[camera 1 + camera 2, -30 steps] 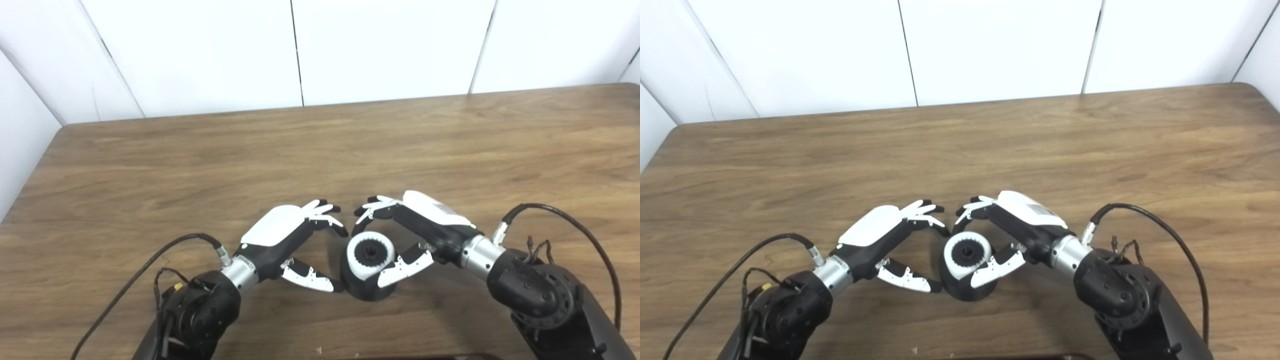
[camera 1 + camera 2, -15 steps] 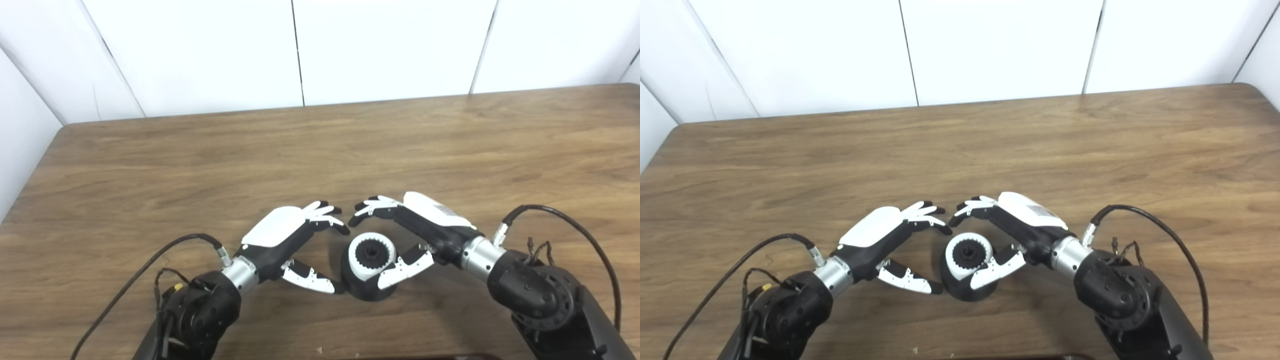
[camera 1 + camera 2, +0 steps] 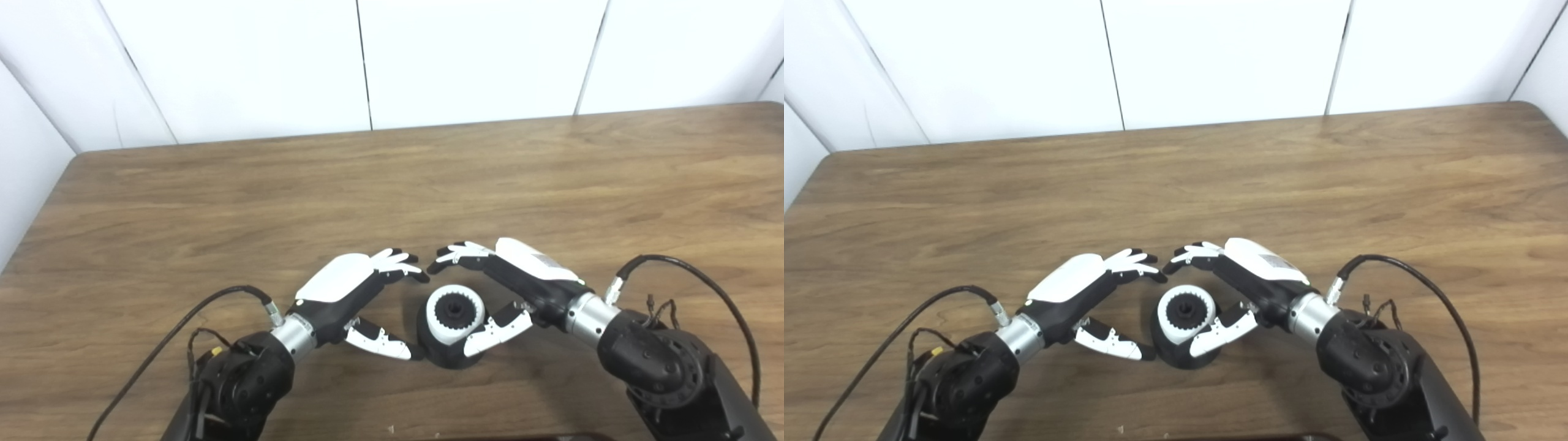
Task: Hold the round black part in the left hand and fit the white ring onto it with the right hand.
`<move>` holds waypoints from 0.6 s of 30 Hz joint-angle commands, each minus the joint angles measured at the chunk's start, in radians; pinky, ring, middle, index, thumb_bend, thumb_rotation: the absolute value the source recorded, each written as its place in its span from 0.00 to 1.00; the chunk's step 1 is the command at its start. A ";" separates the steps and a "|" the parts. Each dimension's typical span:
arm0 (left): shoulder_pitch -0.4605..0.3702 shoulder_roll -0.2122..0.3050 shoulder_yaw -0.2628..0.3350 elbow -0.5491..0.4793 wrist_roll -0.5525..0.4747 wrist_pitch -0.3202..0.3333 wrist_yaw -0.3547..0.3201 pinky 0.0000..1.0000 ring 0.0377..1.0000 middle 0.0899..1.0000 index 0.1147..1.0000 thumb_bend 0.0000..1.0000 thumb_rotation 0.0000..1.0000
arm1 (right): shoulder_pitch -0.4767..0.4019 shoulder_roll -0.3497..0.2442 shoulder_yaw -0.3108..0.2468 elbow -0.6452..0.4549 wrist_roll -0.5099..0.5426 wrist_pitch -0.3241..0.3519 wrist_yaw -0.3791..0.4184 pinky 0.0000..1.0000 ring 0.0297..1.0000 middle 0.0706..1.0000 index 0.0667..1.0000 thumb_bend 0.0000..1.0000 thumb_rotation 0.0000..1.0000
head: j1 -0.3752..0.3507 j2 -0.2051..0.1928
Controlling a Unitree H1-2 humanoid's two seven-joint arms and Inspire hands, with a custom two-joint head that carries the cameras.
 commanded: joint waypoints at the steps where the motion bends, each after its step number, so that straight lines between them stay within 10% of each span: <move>1: -0.021 0.023 0.006 -0.025 -0.022 0.026 -0.029 0.89 1.00 0.97 0.81 1.00 0.43 | -0.026 0.009 -0.022 -0.032 0.000 -0.009 -0.022 0.92 0.98 0.94 0.83 0.94 0.42 | 0.000 0.001; 18: 0.031 0.051 0.091 -0.095 -0.139 0.120 -0.031 0.99 1.00 1.00 1.00 1.00 0.54 | 0.051 0.055 -0.116 -0.041 0.068 0.009 -0.069 0.90 1.00 1.00 0.95 0.92 0.56 | 0.005 0.000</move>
